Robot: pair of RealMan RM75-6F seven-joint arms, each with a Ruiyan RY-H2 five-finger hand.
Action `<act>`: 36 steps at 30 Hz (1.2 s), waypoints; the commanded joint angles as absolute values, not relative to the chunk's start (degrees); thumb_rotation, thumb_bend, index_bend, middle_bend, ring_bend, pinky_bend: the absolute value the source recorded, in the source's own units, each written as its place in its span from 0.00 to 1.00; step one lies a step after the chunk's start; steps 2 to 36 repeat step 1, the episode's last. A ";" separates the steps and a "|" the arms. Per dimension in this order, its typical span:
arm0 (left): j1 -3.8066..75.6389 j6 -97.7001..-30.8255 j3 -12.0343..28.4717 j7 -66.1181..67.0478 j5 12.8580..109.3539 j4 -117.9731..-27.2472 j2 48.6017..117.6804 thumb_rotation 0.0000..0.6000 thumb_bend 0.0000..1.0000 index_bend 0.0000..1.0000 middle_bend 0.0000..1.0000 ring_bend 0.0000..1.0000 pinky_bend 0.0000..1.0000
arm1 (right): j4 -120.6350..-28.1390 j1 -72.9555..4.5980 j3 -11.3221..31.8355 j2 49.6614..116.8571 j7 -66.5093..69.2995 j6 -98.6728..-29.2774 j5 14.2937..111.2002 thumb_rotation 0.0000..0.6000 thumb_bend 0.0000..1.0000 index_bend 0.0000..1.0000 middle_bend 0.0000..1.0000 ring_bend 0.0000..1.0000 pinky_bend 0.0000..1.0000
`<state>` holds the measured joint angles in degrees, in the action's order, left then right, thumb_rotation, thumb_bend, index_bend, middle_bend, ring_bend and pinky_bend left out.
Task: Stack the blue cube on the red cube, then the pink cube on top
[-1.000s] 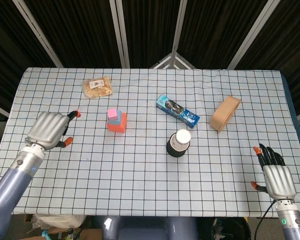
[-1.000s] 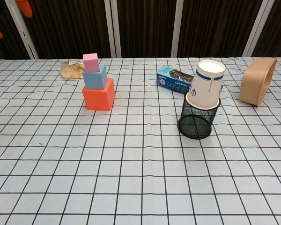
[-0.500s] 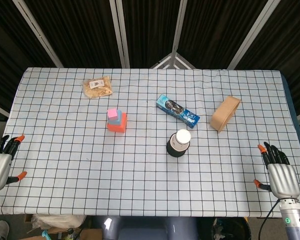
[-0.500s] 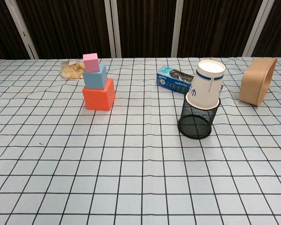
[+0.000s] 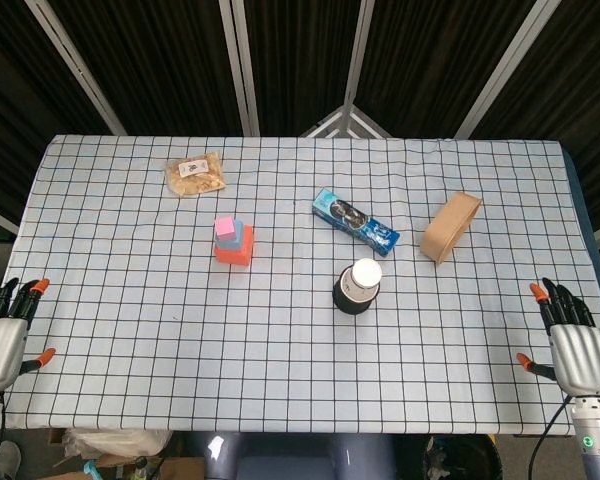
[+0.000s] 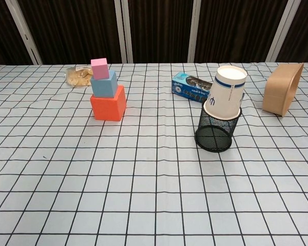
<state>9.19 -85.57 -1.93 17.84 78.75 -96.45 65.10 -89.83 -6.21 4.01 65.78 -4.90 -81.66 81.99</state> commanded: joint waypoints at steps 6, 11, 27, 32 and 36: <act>9.03 -85.04 -1.39 16.84 78.33 -96.32 64.71 1.00 0.15 0.06 0.09 0.03 0.10 | -89.55 -6.33 4.18 66.05 -5.13 -81.42 81.70 1.00 0.11 0.00 0.00 0.00 0.13; 9.03 -85.04 -1.39 16.84 78.33 -96.32 64.71 1.00 0.15 0.06 0.09 0.03 0.10 | -89.55 -6.33 4.18 66.05 -5.13 -81.42 81.70 1.00 0.11 0.00 0.00 0.00 0.13; 9.03 -85.04 -1.39 16.84 78.33 -96.32 64.71 1.00 0.15 0.06 0.09 0.03 0.10 | -89.55 -6.33 4.18 66.05 -5.13 -81.42 81.70 1.00 0.11 0.00 0.00 0.00 0.13; 9.03 -85.04 -1.39 16.84 78.33 -96.32 64.71 1.00 0.15 0.06 0.09 0.03 0.10 | -89.55 -6.33 4.18 66.05 -5.13 -81.42 81.70 1.00 0.11 0.00 0.00 0.00 0.13; 9.03 -85.04 -1.39 16.84 78.33 -96.32 64.71 1.00 0.15 0.06 0.09 0.03 0.10 | -89.55 -6.33 4.18 66.05 -5.13 -81.42 81.70 1.00 0.11 0.00 0.00 0.00 0.13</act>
